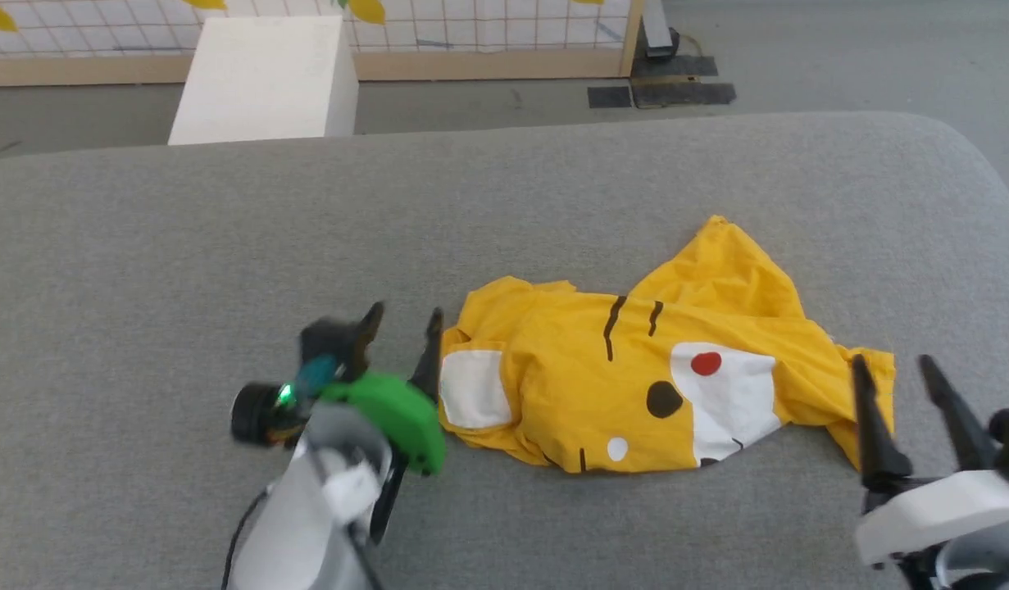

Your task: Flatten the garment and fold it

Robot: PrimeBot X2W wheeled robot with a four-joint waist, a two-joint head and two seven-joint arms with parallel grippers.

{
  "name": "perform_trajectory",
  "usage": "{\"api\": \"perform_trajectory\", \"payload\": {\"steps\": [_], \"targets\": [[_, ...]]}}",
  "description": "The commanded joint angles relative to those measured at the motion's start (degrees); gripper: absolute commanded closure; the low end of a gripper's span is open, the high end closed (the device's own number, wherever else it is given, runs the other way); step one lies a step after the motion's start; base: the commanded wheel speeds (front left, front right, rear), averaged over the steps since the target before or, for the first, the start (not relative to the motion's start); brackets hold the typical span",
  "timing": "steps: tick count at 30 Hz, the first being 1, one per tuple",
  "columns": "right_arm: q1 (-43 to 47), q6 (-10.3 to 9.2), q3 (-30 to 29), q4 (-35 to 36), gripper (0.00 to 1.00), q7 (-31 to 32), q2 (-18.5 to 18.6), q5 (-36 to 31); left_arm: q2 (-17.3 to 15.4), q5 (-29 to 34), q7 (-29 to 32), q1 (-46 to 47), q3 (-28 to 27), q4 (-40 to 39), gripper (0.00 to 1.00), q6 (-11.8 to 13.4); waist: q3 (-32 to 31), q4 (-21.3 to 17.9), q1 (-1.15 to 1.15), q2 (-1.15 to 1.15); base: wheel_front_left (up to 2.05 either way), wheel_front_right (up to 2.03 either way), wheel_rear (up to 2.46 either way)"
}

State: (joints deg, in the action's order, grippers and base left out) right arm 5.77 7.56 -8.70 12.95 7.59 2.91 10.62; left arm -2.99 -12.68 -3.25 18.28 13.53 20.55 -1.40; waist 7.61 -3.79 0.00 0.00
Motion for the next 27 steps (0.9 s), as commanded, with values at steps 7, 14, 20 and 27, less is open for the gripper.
{"api": "perform_trajectory", "payload": {"steps": [7, 14, 20, 27], "targets": [[-3.3, -0.08, 6.2, -4.2, 0.0, -2.5, 0.0, 1.4, -1.7, 3.4, 18.3, 12.0, 5.5, 12.5, 0.0, -3.1, 2.8, -2.4, 0.0, 0.0, 0.0, 0.0, 0.0], [-4.3, -0.08, 7.7, -5.7, 0.0, -2.9, 0.0, 1.8, -3.0, 1.9, 37.6, 14.6, 10.0, 19.3, 0.18, -5.4, 4.0, -2.7, 0.0, 0.0, 0.0, 0.0, 0.0], [-4.6, -0.08, 8.0, -6.6, 0.0, -2.8, 0.0, 2.0, -4.3, -2.5, 32.1, 13.7, 10.3, 12.1, 1.0, -5.6, 3.6, -1.3, 0.0, 0.0, 0.0, 0.0, 0.0], [-4.6, -0.08, 8.0, -7.1, 0.0, -2.6, 0.0, 2.0, -4.3, -5.7, 11.3, 7.4, -0.5, 2.8, 1.0, 4.8, 1.2, 2.2, 0.0, 0.0, 0.0, 0.0, 0.0]]}}
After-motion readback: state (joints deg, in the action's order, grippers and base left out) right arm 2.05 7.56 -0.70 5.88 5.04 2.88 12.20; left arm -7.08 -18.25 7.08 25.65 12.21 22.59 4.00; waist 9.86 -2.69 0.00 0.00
